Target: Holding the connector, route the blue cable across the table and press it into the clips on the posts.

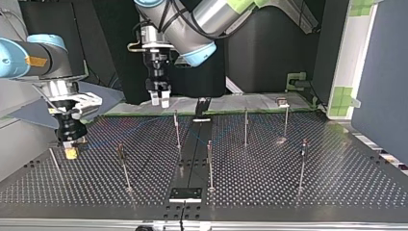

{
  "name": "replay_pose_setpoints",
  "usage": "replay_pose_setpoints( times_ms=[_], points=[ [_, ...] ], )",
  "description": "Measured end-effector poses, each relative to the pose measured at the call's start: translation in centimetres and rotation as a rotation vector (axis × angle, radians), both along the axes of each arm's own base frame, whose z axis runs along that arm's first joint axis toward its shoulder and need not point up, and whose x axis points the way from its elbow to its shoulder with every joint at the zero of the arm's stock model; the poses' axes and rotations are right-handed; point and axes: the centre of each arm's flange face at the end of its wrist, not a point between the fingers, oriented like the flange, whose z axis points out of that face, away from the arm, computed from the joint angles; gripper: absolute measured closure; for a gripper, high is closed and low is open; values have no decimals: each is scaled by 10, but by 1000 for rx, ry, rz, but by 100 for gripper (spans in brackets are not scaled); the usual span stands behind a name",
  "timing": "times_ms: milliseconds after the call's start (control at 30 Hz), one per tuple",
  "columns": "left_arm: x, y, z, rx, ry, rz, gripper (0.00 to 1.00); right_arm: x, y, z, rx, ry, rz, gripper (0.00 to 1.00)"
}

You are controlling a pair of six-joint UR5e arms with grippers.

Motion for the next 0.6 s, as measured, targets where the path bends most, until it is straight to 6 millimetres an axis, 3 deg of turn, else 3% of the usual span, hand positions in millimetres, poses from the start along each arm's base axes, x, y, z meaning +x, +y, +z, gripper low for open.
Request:
replay_pose_setpoints(
  times_ms=[600],
  points=[
    [-20,19,-56,22,17,57,0,0,0,0,0,0,0,100]
  ],
)
